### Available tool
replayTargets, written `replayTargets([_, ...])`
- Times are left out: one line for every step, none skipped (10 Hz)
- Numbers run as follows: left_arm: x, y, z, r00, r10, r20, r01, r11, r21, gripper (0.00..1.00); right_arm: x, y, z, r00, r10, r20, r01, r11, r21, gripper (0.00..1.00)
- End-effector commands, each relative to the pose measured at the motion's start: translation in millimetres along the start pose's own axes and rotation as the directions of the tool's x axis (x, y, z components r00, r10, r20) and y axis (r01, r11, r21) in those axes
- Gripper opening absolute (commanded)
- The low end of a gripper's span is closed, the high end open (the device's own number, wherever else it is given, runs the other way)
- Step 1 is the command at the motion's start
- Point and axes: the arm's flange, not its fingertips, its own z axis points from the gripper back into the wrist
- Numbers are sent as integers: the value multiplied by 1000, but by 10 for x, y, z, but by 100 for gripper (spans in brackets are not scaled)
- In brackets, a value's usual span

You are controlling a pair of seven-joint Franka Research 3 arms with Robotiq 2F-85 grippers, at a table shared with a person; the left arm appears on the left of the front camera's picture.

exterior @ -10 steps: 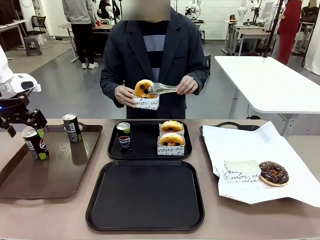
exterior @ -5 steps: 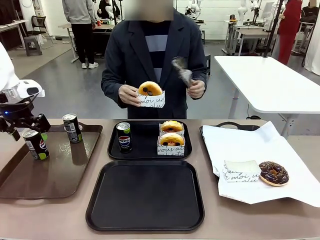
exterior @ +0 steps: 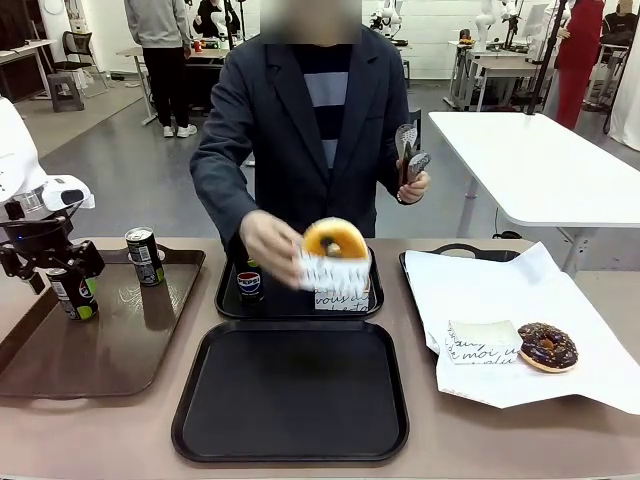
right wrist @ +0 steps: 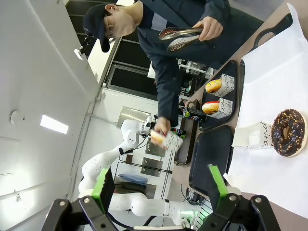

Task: Set up donuts and drinks on trays.
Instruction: Pick up one Pepsi coke from the Handle tray and place it on the Flat Tray without a Pepsi coke.

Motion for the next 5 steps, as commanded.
replayTargets([20, -3, 7, 1000, -1, 6, 1, 1000, -15, 100, 23, 4, -10, 1000, 18, 18, -18, 1000, 22, 100])
replayTargets([6, -4, 2, 1000, -2, 6, 2, 1000, -18, 100, 23, 4, -10, 1000, 18, 18, -18, 1000, 22, 100])
replayTargets([6, -6, 1, 1000, -1, 7, 1, 1000, -19, 100, 23, 4, -10, 1000, 18, 18, -18, 1000, 22, 100])
replayTargets([-11, -10, -3, 1000, -14, 19, 15, 1000, -18, 100, 23, 4, -10, 1000, 18, 18, -18, 1000, 22, 100])
replayTargets([-17, -23, 4, 1000, -17, 9, 17, 1000, -9, 41, 23, 4, -10, 1000, 18, 18, -18, 1000, 22, 100])
